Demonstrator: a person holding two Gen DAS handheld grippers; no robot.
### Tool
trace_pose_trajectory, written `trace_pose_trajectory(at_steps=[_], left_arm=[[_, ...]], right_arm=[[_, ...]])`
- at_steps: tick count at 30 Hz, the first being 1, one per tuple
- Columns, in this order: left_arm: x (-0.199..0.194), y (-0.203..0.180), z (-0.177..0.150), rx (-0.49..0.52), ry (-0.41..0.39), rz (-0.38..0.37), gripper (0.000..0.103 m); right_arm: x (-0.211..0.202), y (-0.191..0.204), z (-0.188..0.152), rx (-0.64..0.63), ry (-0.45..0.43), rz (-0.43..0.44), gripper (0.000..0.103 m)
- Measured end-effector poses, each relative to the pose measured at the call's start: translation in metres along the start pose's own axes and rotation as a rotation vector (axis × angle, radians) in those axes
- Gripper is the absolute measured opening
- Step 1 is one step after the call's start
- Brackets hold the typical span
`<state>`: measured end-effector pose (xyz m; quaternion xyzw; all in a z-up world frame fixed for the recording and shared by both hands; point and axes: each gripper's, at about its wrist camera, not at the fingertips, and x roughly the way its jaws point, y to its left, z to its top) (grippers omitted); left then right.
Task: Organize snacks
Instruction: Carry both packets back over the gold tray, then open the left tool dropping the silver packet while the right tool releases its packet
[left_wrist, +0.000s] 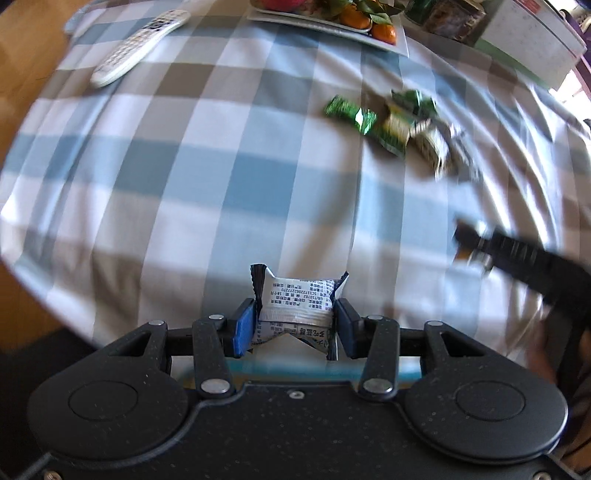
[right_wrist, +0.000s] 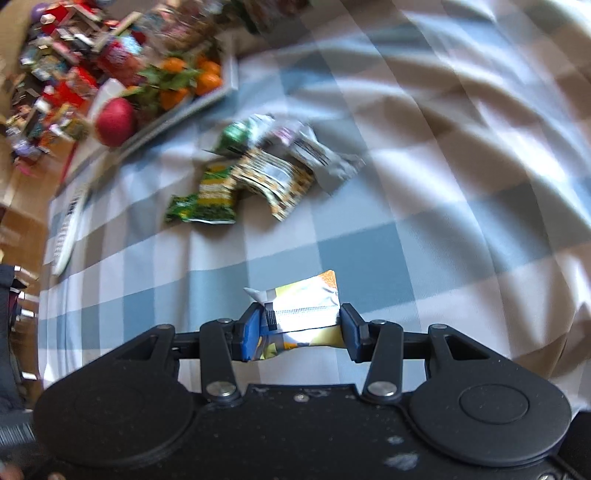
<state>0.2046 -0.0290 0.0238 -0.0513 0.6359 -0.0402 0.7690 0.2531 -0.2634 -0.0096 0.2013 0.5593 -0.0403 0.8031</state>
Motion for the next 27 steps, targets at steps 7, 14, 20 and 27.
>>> trace_pose_trajectory(at_steps=[7, 14, 20, 27], left_arm=[[-0.003, -0.004, -0.074, 0.027, 0.021, -0.053, 0.053], [-0.002, -0.018, -0.128, 0.074, 0.014, -0.038, 0.053], [0.007, -0.021, -0.157, 0.069, 0.017, 0.007, 0.053], [0.013, -0.025, -0.178, 0.088, 0.021, 0.049, 0.054]], right_arm=[[-0.048, -0.007, -0.049, 0.023, -0.123, 0.118, 0.047], [-0.085, -0.020, -0.114, 0.025, -0.210, 0.084, 0.048], [-0.082, -0.026, -0.163, -0.003, -0.100, 0.037, 0.048], [-0.081, -0.029, -0.186, -0.017, -0.103, 0.001, 0.048]])
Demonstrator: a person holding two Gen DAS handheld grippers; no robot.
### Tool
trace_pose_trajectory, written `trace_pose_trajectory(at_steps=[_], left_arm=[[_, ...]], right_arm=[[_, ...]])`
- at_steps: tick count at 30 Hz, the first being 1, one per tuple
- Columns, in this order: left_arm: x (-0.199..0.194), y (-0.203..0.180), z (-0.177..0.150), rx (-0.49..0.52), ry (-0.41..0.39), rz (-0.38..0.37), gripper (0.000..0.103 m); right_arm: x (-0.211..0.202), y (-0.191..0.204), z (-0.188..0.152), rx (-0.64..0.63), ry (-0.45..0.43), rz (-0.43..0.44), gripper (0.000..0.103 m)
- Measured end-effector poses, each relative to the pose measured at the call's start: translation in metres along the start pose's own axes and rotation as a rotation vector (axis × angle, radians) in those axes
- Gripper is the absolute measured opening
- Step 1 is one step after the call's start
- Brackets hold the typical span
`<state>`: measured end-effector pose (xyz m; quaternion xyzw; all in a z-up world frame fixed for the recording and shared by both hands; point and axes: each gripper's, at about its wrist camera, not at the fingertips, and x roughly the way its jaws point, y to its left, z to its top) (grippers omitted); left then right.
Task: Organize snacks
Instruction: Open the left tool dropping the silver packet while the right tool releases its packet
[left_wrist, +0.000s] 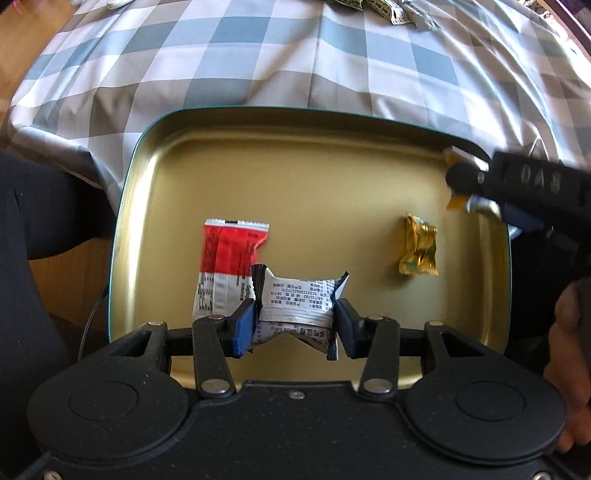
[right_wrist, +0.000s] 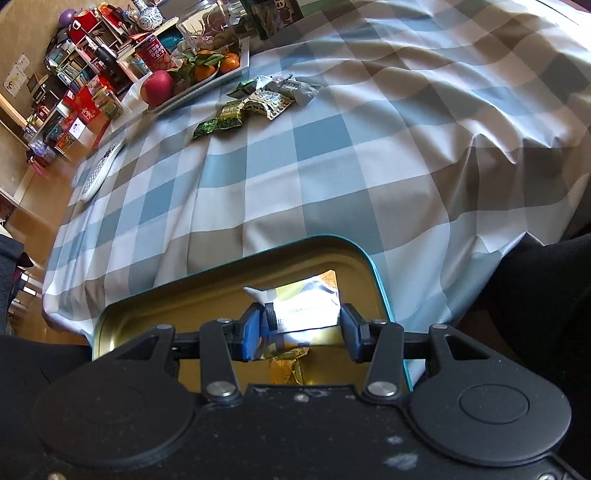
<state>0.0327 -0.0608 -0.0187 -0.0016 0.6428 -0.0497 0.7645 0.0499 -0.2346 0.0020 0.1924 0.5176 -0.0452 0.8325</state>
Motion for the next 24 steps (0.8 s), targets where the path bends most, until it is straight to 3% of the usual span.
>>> trace_pose_trajectory(at_steps=[5, 11, 17, 24], left_arm=[[-0.0038, -0.0032, -0.0065, 0.011, -0.033, 0.019, 0.056], [-0.0001, -0.0017, -0.0074, -0.007, -0.011, 0.006, 0.056], [0.0024, -0.0037, -0.0070, -0.002, 0.001, 0.019, 0.056], [0.0017, -0.0047, -0.0076, 0.007, 0.002, 0.020, 0.056]], right_arm=[[0.0023, 0.0004, 0.0019, 0.003, 0.006, 0.013, 0.049], [0.0036, 0.0021, 0.0041, 0.000, 0.015, 0.024, 0.058], [0.0049, 0.0014, 0.0045, 0.012, 0.022, 0.029, 0.059], [0.0011, -0.0011, 0.0041, 0.053, -0.012, 0.039, 0.067]])
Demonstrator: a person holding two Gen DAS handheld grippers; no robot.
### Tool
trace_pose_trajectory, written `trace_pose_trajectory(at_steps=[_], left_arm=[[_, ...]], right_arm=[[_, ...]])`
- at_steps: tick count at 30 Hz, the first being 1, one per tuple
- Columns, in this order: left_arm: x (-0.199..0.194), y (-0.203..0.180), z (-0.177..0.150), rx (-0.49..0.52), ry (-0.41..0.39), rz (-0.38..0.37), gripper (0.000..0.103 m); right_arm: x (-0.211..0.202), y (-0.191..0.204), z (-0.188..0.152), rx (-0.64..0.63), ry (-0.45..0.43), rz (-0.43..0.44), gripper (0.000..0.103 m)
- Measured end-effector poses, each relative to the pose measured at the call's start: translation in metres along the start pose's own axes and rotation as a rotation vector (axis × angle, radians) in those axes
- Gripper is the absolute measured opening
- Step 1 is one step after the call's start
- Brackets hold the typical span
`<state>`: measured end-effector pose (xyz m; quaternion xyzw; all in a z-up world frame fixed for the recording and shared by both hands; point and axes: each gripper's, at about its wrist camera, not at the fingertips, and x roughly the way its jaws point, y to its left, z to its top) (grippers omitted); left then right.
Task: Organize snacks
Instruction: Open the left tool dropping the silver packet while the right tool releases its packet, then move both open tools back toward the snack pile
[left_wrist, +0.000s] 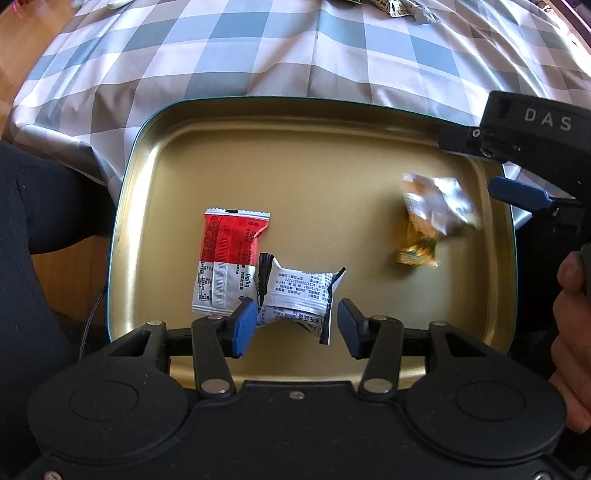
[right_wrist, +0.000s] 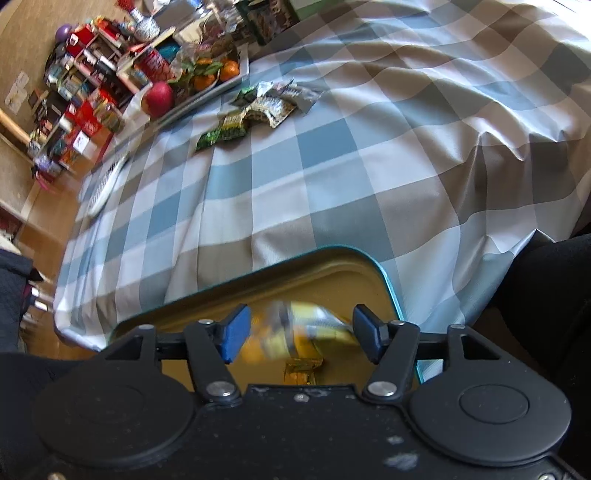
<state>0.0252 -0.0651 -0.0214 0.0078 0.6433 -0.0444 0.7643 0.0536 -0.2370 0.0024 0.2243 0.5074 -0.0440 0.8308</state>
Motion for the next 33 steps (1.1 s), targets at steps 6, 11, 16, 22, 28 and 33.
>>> trace_pose_trajectory(at_steps=[6, 11, 16, 22, 28, 33], left_arm=[[0.000, -0.002, 0.000, 0.005, -0.002, 0.012, 0.056], [0.000, -0.002, 0.000, 0.004, 0.004, 0.015, 0.056], [0.000, -0.002, 0.000, 0.003, 0.004, 0.020, 0.056], [-0.001, 0.000, 0.000, -0.003, 0.000, 0.027, 0.056], [-0.002, 0.003, 0.000, -0.010, -0.014, 0.036, 0.056], [-0.003, 0.009, 0.003, -0.036, -0.027, 0.045, 0.056]], right_arm=[[0.002, -0.002, 0.000, 0.017, 0.018, 0.011, 0.067], [0.003, 0.000, 0.000, 0.009, 0.026, 0.003, 0.067], [0.005, 0.002, -0.001, -0.010, 0.035, -0.002, 0.067], [0.007, 0.002, -0.002, -0.020, 0.048, -0.016, 0.067], [0.009, 0.003, -0.002, -0.030, 0.052, -0.023, 0.067], [0.010, 0.004, -0.003, -0.039, 0.061, -0.028, 0.067]])
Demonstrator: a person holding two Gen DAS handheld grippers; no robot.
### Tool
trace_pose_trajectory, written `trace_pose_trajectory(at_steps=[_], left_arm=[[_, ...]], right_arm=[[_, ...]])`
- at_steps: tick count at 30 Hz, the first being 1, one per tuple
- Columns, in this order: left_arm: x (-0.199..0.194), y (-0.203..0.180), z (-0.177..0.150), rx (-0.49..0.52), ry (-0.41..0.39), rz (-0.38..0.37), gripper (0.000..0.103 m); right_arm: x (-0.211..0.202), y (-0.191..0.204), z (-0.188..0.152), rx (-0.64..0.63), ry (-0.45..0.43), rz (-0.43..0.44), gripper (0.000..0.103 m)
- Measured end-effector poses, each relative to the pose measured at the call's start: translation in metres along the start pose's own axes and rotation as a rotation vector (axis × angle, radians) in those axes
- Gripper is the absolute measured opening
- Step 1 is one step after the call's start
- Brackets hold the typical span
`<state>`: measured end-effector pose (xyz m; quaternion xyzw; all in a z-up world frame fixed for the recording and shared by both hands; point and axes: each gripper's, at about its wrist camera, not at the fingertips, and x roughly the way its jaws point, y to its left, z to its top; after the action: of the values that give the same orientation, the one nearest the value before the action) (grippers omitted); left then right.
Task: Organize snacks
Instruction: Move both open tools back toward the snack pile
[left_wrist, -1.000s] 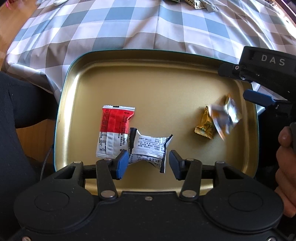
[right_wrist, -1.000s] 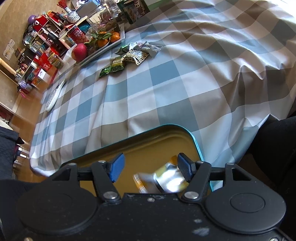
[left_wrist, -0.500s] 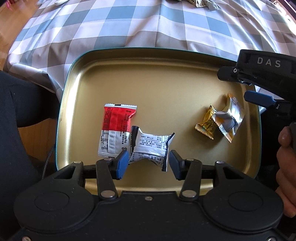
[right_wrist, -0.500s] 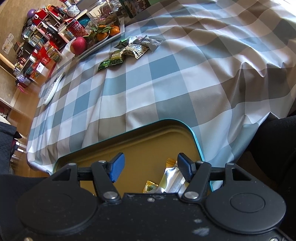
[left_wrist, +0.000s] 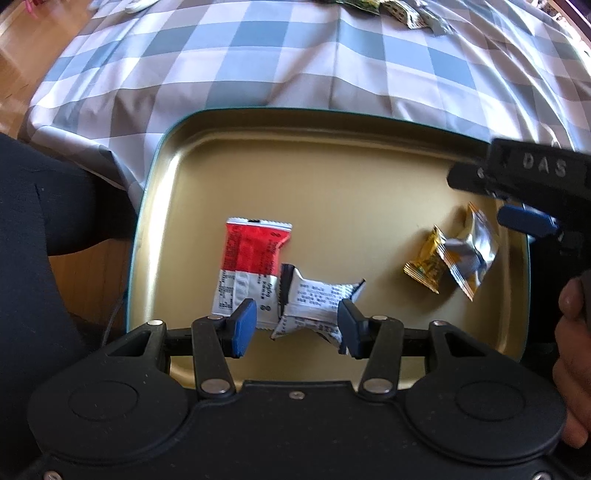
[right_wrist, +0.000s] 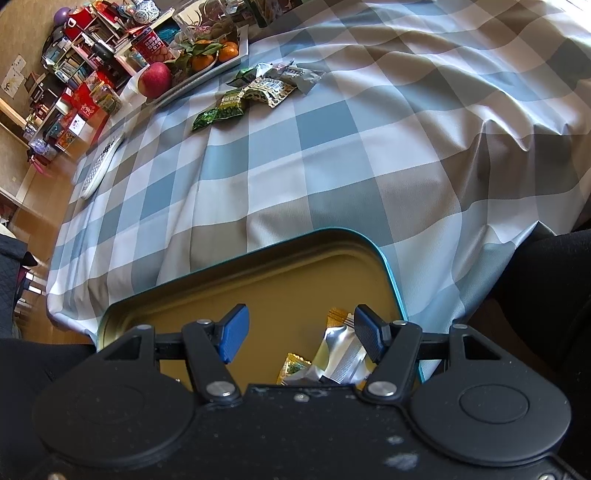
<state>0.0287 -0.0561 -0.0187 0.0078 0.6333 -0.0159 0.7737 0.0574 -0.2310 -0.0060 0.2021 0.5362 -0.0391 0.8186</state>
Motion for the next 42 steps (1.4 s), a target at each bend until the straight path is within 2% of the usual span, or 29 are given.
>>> trace_pose_trajectory(at_steps=[10, 15, 22, 34, 42], left_arm=[[0.001, 0.012, 0.009, -0.050, 0.019, 0.002, 0.056], [0.001, 0.017, 0.013, -0.068, 0.034, -0.028, 0.056], [0.001, 0.022, 0.027, -0.044, 0.037, -0.017, 0.056], [-0.010, 0.033, 0.080, -0.004, -0.022, 0.009, 0.056], [-0.014, 0.033, 0.121, 0.025, -0.043, 0.010, 0.056]], right_arm=[[0.004, 0.007, -0.004, -0.057, 0.016, -0.025, 0.066], [0.007, 0.011, -0.007, -0.096, 0.033, -0.040, 0.066], [0.008, 0.018, -0.008, -0.139, 0.070, -0.052, 0.066], [0.001, 0.033, 0.003, -0.221, 0.156, -0.039, 0.066], [0.008, 0.047, 0.028, -0.240, 0.215, -0.034, 0.066]])
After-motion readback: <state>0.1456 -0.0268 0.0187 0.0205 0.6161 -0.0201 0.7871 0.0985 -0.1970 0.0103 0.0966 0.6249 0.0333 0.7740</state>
